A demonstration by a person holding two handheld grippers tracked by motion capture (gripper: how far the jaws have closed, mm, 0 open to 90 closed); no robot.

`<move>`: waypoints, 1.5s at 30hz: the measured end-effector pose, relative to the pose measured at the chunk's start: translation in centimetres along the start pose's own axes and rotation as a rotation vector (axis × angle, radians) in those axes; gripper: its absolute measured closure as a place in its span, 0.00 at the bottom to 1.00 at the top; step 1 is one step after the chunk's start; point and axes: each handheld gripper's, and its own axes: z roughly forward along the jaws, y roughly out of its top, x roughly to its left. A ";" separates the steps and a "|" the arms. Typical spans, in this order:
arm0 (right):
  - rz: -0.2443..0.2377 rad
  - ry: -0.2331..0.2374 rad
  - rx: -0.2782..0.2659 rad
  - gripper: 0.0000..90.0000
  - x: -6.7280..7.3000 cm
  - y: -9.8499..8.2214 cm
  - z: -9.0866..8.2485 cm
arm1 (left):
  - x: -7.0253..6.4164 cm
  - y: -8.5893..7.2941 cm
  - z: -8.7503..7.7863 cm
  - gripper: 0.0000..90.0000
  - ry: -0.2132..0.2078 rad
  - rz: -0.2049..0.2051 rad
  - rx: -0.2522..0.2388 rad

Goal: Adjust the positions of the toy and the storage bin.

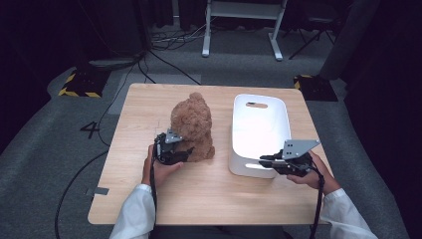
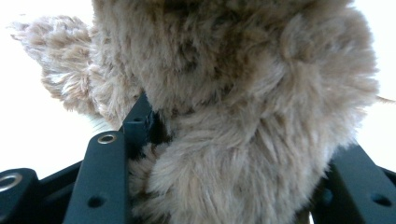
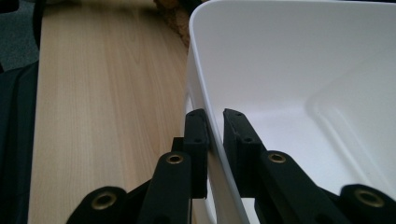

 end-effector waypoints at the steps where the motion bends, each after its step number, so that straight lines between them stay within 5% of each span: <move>1: -0.016 0.018 -0.001 0.89 0.3 -0.2 -0.4 | 0.0 0.0 0.0 0.50 0.007 0.005 -0.001; 6: -0.032 0.043 -0.008 0.87 1.0 -0.7 -1.2 | -0.1 0.0 0.0 0.50 0.004 0.001 0.000; 11: -0.008 0.016 -0.080 0.65 1.6 -0.6 -2.4 | -0.1 0.0 0.0 0.50 0.006 0.002 0.002; 12: 0.009 -0.020 -0.106 0.55 1.8 -0.7 -3.3 | -0.1 0.0 -0.1 0.50 0.007 0.003 0.003; 16: 0.053 -0.084 -0.131 0.45 1.9 -1.5 -4.7 | -0.1 0.0 -0.1 0.51 0.007 0.006 0.003; 18: 0.104 -0.165 -0.157 0.36 1.9 -2.9 -6.2 | -0.2 0.0 -0.1 0.51 0.001 -0.001 0.004; 25: 0.197 -0.319 -0.172 0.28 1.1 -6.6 -8.2 | -0.1 0.0 -0.1 0.53 0.005 0.005 0.002; 37: 0.453 -0.382 -0.044 0.28 -1.4 -14.5 -4.6 | -0.3 -0.2 -0.2 0.60 0.013 0.020 -0.012; 41: 0.483 -0.384 0.027 0.28 -1.7 -15.9 -3.2 | -0.4 -0.3 -0.2 0.63 0.019 0.037 -0.018; 45: 0.510 -0.360 0.031 0.26 -2.0 -16.2 -2.8 | -0.3 -0.3 -0.2 0.64 0.021 0.034 -0.025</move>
